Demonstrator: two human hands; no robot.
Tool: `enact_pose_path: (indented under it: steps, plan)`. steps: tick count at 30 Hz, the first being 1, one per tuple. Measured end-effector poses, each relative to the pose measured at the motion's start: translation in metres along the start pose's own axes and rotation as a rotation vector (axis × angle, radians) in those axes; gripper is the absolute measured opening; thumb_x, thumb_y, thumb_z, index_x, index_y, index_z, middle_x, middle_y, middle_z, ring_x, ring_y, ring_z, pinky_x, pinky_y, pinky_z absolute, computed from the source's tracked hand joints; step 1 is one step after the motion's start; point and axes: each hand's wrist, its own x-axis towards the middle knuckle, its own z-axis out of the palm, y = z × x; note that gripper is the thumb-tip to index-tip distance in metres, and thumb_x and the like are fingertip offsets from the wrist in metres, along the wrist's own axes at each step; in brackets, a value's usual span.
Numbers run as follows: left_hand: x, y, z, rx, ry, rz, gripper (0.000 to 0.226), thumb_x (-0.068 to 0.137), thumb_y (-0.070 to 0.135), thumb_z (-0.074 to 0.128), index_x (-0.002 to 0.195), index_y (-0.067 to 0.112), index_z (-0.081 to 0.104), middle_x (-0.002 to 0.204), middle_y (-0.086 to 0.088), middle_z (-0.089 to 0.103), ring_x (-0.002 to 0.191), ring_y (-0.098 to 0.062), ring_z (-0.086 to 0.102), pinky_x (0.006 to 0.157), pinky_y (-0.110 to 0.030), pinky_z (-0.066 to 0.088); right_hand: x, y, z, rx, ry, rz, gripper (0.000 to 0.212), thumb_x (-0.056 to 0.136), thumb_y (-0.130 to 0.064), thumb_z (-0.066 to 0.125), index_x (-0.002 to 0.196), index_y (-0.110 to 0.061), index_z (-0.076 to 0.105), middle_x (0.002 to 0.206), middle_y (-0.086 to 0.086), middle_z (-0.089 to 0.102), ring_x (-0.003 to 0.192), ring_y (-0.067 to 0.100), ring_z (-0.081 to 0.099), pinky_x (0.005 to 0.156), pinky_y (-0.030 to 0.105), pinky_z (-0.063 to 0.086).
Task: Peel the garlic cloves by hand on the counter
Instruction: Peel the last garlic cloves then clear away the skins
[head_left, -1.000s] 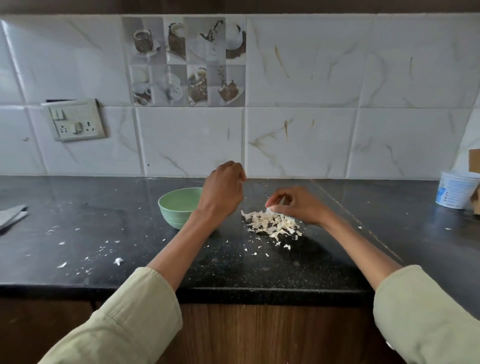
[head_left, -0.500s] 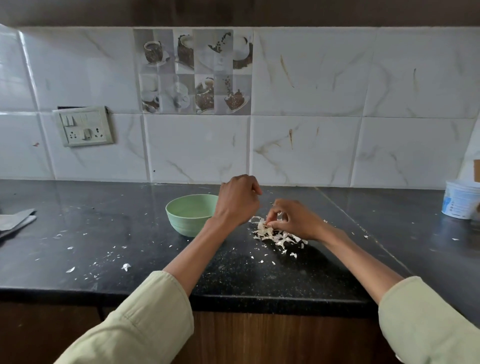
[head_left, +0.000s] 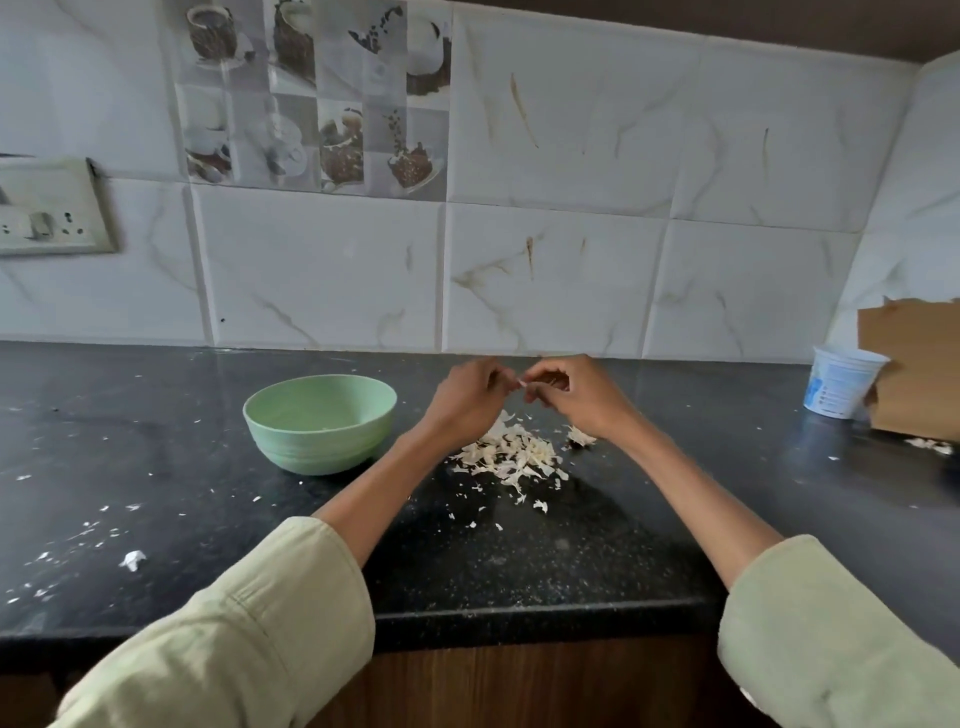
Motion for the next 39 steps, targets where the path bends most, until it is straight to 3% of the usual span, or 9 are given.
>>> enact_pose_path:
  steps: [3, 10, 15, 19, 24, 29, 31, 34, 39]
  plan:
    - [0.001, -0.005, -0.004, -0.026, 0.037, -0.016, 0.023, 0.107, 0.022, 0.049, 0.097, 0.023, 0.07, 0.094, 0.004, 0.074, 0.083, -0.016, 0.069, 0.076, -0.038, 0.055, 0.014, -0.004, -0.008, -0.033, -0.08, 0.002, 0.008, 0.094, -0.022, 0.08, 0.101, -0.025, 0.077, 0.088, -0.011, 0.08, 0.082, 0.012, 0.075, 0.08, 0.037, 0.061]
    - [-0.003, -0.005, -0.006, -0.04, 0.046, -0.025, 0.031, 0.105, 0.017, 0.045, 0.104, 0.016, 0.076, 0.111, -0.001, 0.078, 0.103, -0.02, 0.071, 0.096, -0.044, 0.057, 0.021, 0.009, 0.001, -0.181, -0.107, -0.018, 0.021, 0.079, -0.05, 0.087, 0.09, -0.035, 0.077, 0.085, -0.017, 0.077, 0.078, 0.003, 0.071, 0.078, 0.034, 0.06]
    - [-0.001, -0.008, -0.004, -0.027, 0.052, -0.024, 0.03, 0.108, 0.018, 0.047, 0.105, 0.017, 0.077, 0.113, 0.002, 0.077, 0.105, -0.018, 0.07, 0.097, -0.043, 0.056, 0.013, 0.011, -0.009, -0.146, -0.095, 0.013, 0.014, 0.082, -0.024, 0.091, 0.09, -0.023, 0.08, 0.082, -0.012, 0.079, 0.077, 0.002, 0.074, 0.078, 0.028, 0.06]
    - [-0.001, -0.009, -0.003, -0.015, 0.069, -0.019, 0.028, 0.108, 0.019, 0.047, 0.103, 0.018, 0.075, 0.111, 0.003, 0.077, 0.103, -0.016, 0.071, 0.096, -0.043, 0.057, 0.011, 0.014, -0.005, -0.265, -0.207, 0.007, 0.012, 0.08, -0.022, 0.091, 0.085, -0.026, 0.081, 0.079, -0.016, 0.079, 0.077, -0.003, 0.075, 0.083, 0.028, 0.059]
    - [0.001, -0.01, -0.002, 0.01, 0.076, -0.01, 0.022, 0.108, 0.021, 0.052, 0.099, 0.025, 0.072, 0.108, 0.007, 0.077, 0.095, -0.014, 0.071, 0.091, -0.043, 0.059, 0.015, 0.005, -0.004, -0.294, 0.016, -0.066, 0.011, 0.085, -0.015, 0.087, 0.088, -0.023, 0.081, 0.076, -0.022, 0.071, 0.074, -0.016, 0.067, 0.075, 0.007, 0.051]
    - [-0.002, -0.006, -0.003, 0.008, 0.082, -0.026, 0.018, 0.106, 0.021, 0.056, 0.098, 0.024, 0.072, 0.102, 0.01, 0.075, 0.093, -0.012, 0.069, 0.086, -0.036, 0.056, 0.005, -0.001, 0.011, -0.378, -0.199, 0.03, 0.006, 0.089, -0.01, 0.082, 0.09, -0.015, 0.078, 0.082, -0.012, 0.074, 0.069, -0.014, 0.067, 0.08, 0.015, 0.059]
    - [-0.004, -0.005, -0.002, -0.005, 0.077, -0.029, 0.013, 0.105, 0.023, 0.061, 0.102, 0.019, 0.073, 0.097, 0.01, 0.072, 0.092, -0.013, 0.068, 0.085, -0.034, 0.054, 0.006, -0.004, 0.01, -0.294, -0.11, 0.01, 0.008, 0.089, -0.01, 0.082, 0.09, -0.018, 0.079, 0.081, -0.013, 0.074, 0.071, -0.01, 0.068, 0.079, 0.016, 0.059]
    - [-0.004, -0.002, -0.006, -0.126, 0.087, -0.023, 0.013, 0.1, 0.021, 0.071, 0.108, 0.012, 0.075, 0.1, 0.003, 0.076, 0.093, -0.009, 0.07, 0.086, -0.028, 0.057, 0.009, -0.009, 0.0, 0.089, 0.083, 0.008, 0.012, 0.085, -0.012, 0.087, 0.095, -0.014, 0.081, 0.082, -0.004, 0.08, 0.076, 0.006, 0.076, 0.075, 0.02, 0.06]
    - [-0.008, 0.007, -0.016, -0.417, 0.151, 0.005, 0.015, 0.091, 0.02, 0.082, 0.1, 0.009, 0.077, 0.088, -0.001, 0.077, 0.078, -0.001, 0.067, 0.074, -0.015, 0.054, 0.008, -0.019, -0.007, 0.55, 0.101, 0.051, 0.023, 0.085, -0.007, 0.085, 0.105, 0.0, 0.078, 0.098, 0.014, 0.081, 0.091, 0.025, 0.078, 0.084, 0.03, 0.064]
